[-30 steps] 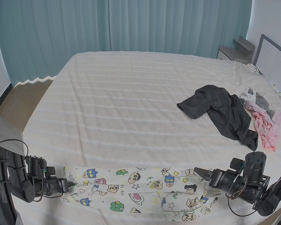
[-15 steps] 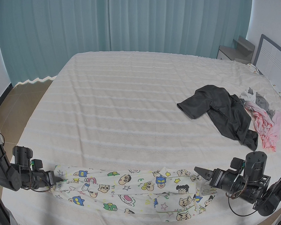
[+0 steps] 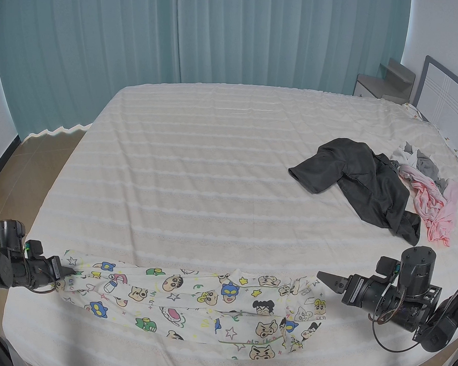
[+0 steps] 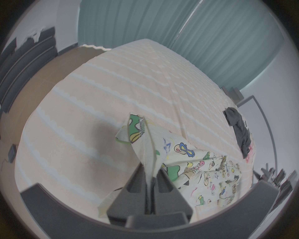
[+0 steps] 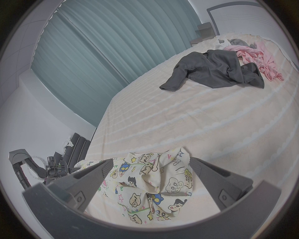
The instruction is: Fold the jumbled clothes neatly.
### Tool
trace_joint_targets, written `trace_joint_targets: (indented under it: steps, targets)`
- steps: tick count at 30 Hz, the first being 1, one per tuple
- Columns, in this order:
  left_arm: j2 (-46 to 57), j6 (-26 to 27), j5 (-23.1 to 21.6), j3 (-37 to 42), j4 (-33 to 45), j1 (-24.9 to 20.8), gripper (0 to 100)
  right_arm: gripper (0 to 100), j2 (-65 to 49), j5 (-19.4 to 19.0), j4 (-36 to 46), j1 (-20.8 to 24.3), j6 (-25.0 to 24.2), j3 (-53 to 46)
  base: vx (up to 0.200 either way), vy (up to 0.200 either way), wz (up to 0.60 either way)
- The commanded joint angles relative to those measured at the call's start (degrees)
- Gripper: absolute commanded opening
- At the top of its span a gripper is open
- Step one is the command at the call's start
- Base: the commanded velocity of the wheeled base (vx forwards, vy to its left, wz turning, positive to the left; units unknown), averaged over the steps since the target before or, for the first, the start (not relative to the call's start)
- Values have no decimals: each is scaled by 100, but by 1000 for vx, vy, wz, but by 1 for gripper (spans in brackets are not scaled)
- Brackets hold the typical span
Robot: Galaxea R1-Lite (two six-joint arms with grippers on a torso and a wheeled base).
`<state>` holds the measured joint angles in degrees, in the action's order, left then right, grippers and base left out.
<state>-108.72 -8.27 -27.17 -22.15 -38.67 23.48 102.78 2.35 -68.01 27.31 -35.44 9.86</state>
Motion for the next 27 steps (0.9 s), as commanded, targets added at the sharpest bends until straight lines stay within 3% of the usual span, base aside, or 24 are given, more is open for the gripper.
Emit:
trace_joint_targets:
  steps: [1, 2, 4, 8, 15, 20, 27]
  targets:
    - [457, 44, -508, -835, 905, 886, 0, 100, -3, -7, -2, 3, -7, -2, 0, 0, 0]
    - [457, 44, -508, -835, 905, 886, 0, 100, -3, -7, -2, 3, -7, -2, 0, 0, 0]
    - [421, 299, -825, -1230, 1423, 1414, 0, 100, -3, -7, -2, 3, 2, -2, 0, 0, 0]
    - [272, 334, -1141, -1810, 1951, 2020, 0, 100, -3, -7, -2, 3, 2, -2, 0, 0, 0]
    - [79, 352, -1387, -2487, 2575, 2653, 0, 100, -3, 2, -2, -6, -7, -2, 0, 0, 0]
    - [237, 343, -1405, -2470, 2856, 2627, 0, 100, -3, 2, -2, 3, 2, -2, 0, 0, 0]
    - [1423, 27, -1203, -2056, 3753, 1396, 0, 100, -12, -7, -10, -6, -7, 7, 0, 0, 0]
